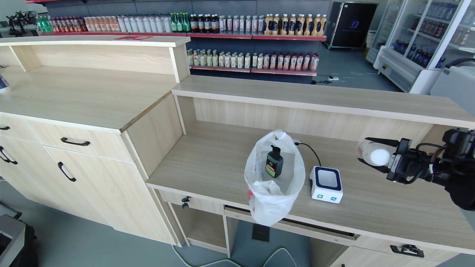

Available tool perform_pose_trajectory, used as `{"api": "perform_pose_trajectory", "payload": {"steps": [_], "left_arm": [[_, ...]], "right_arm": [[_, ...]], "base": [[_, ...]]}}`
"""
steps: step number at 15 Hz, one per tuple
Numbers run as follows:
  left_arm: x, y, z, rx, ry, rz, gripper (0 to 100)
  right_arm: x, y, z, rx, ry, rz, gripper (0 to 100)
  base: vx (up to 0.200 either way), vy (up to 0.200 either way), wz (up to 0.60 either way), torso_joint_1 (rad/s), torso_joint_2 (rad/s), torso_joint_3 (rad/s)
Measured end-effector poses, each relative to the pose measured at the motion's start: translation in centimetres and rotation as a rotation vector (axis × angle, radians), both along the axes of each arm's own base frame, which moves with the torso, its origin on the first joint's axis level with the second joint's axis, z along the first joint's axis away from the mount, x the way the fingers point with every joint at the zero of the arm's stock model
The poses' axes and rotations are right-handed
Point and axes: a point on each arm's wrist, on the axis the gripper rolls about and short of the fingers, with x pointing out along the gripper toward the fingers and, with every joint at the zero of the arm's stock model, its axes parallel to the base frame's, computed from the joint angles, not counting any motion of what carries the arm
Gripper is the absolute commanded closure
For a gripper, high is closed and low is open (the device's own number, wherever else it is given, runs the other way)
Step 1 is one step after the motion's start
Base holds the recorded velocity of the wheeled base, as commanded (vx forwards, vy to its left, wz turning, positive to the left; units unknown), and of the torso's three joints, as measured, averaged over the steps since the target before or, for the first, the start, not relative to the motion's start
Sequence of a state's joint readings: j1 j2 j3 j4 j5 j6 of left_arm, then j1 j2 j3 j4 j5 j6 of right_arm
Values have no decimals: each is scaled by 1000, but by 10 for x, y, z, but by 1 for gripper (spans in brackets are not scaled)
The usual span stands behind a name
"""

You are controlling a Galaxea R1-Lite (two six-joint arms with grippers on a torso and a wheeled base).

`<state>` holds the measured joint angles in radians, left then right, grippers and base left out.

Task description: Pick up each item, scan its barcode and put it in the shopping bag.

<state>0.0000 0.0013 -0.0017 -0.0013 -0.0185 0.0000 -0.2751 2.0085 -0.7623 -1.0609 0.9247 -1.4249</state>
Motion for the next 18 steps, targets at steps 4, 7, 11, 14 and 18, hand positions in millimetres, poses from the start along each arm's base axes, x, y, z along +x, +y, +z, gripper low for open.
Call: {"api": "perform_pose_trajectory", "payload": {"steps": [4, 7, 11, 14, 18], "left_arm": [[0, 0, 0, 0, 0, 0, 0], [0, 0, 0, 0, 0, 0, 0], [0, 0, 0, 0, 0, 0, 0], [0, 0, 0, 0, 0, 0, 0], [0, 0, 0, 0, 0, 0, 0]], "right_arm": [[9, -3, -23, -20, 22, 37, 100], [14, -5, -36, -21, 44, 39, 100], [23, -6, -45, -34, 26, 47, 100], [31, -1, -47, -42, -17, 73, 100], [36, 2, -55, -41, -24, 89, 100]], "base": [[0, 0, 0, 0, 0, 0], [0, 0, 0, 0, 0, 0], [0, 0, 0, 0, 0, 0], [0, 0, 0, 0, 0, 0], [0, 0, 0, 0, 0, 0]]}}
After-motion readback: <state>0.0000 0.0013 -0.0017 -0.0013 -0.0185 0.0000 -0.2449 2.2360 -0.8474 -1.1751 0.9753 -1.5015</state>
